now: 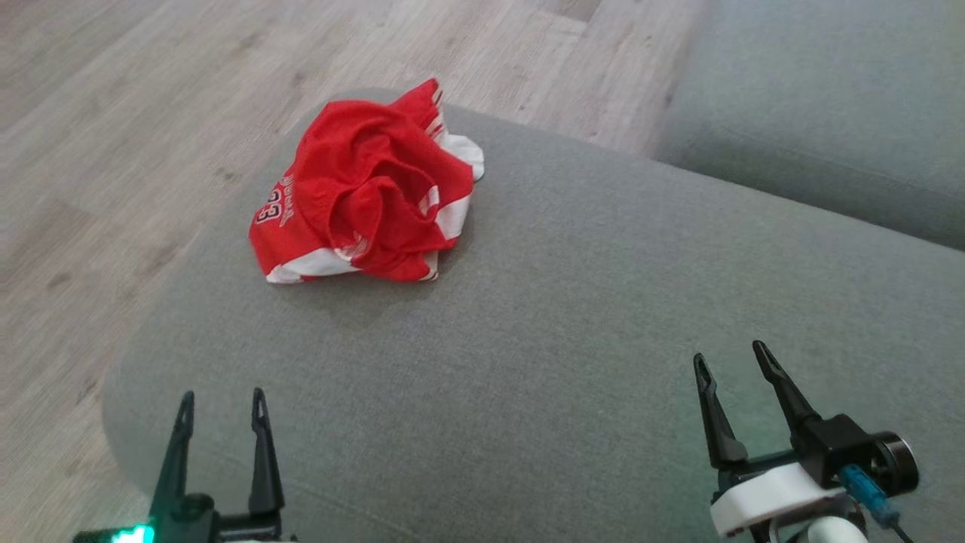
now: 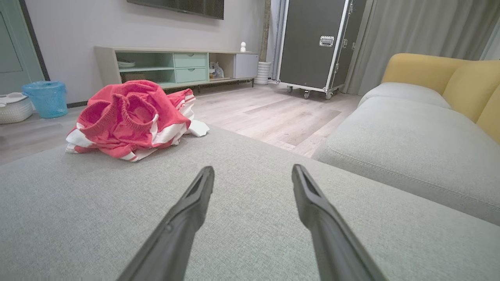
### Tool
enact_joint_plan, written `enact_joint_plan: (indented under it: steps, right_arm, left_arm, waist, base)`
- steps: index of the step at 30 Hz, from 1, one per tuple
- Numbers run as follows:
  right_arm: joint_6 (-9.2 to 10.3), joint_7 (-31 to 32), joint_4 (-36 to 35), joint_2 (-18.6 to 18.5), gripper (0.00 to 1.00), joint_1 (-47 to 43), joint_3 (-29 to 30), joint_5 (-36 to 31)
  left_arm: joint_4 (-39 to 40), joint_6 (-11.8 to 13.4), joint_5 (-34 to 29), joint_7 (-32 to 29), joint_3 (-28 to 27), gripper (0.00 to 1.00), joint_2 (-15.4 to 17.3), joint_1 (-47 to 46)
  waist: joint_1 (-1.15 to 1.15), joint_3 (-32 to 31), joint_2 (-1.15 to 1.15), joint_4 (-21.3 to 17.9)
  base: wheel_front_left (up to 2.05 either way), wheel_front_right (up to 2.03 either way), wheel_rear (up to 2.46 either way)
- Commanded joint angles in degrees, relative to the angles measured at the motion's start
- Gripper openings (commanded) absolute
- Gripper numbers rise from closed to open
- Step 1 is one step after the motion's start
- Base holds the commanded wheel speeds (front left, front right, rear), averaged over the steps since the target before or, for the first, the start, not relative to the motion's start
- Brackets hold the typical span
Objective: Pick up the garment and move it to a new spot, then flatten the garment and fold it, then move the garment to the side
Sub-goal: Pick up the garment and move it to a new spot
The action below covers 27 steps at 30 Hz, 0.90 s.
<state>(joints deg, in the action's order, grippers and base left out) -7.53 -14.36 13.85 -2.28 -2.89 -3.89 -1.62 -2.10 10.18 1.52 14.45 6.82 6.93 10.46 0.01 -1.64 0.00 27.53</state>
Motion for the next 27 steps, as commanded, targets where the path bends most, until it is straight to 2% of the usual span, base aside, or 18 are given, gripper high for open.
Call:
enact_joint_plan:
  steps: [1, 9, 13, 16, 18, 21, 27]
  right_arm:
    - [0.04, -0.6, -1.4, -0.6, 1.0, 2.3, -0.9, -0.7]
    - [0.04, -0.6, -2.3, -1.5, 1.0, 1.5, 3.3, -5.3]
    - [0.04, -0.6, -4.1, -4.2, 1.0, 2.8, 5.2, -6.7]
    - [0.04, -0.6, -5.4, -6.4, 1.0, 3.7, 6.3, -7.4]
    - [0.04, -0.6, -6.2, -7.8, 1.0, 4.2, 6.9, -7.9]
    - [0.04, -0.6, -7.2, -9.6, 1.0, 4.7, 7.4, -8.3]
    - [0.04, -0.6, -8.7, -12.1, 1.0, 6.9, 7.4, -8.8]
  left_arm:
    - [2.4, 0.5, 0.0, 0.5, -2.5, 1.0, -0.1, -2.8]
    - [5.3, -0.5, -0.6, 0.5, -4.7, 1.0, 2.0, -12.6]
    - [2.1, -3.5, 2.2, 0.5, -5.1, 1.0, 1.4, -21.9]
    - [-6.7, -6.9, 4.5, 0.5, -5.0, 1.0, 1.2, -30.2]
    - [-14.8, -7.8, 5.6, 0.3, -5.1, 1.0, 0.8, -36.5]
    - [-26.2, -9.0, 7.0, -3.6, -4.6, 1.0, 0.2, -46.0]
    - [-45.4, -14.2, 11.7, -11.7, -4.4, 1.0, -0.8, -60.0]
  waist:
    - [-0.01, 0.9, 0.0, 0.9]
    - [-0.01, 4.9, 0.0, 2.8]
    - [-0.01, 9.6, 0.0, 3.1]
    - [-0.01, 13.1, 0.0, 3.3]
    - [-0.01, 15.2, 0.0, 3.5]
    - [-0.01, 17.9, 0.0, 3.8]
    - [-0.01, 22.9, 0.0, 2.6]
  base:
    - [0.0, 0.0, 0.0]
    - [0.0, 0.0, 0.0]
    - [0.0, 0.0, 0.0]
    - [0.0, 0.0, 0.0]
    - [0.0, 0.0, 0.0]
    - [0.0, 0.0, 0.0]
    - [0.0, 0.0, 0.0]
